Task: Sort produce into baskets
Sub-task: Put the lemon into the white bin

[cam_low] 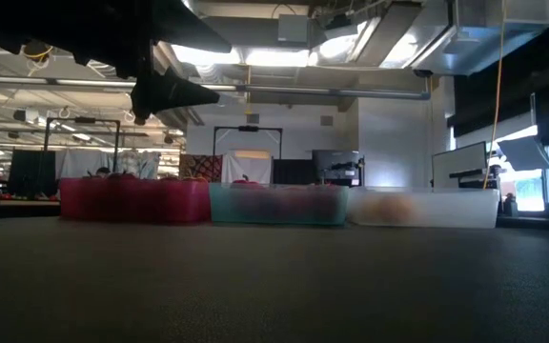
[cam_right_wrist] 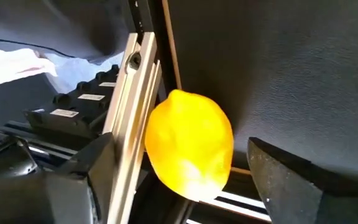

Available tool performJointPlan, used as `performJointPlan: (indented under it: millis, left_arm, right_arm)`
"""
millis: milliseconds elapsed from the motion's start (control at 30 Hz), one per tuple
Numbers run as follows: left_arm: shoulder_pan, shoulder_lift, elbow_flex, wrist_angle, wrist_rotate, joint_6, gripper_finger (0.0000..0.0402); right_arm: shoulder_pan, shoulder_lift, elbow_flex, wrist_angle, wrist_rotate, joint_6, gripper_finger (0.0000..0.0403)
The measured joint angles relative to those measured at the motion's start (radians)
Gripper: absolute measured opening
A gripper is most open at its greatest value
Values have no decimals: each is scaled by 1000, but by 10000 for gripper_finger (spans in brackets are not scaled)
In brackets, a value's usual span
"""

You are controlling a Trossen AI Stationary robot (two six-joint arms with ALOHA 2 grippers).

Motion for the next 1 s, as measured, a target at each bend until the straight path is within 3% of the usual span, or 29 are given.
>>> performJointPlan:
  millis: [233,700,1000]
  left_arm:
    - [0,0,0,0,0,-6,359]
    - [0,0,0,0,0,-7,359]
    - [7,0,0,0,0,-6,359]
  right_arm:
    - [4,22,1,4,-9,21,240]
    - [4,25,0,-44,74,22,126]
    - [-34,15,-3,-130,39,0,67]
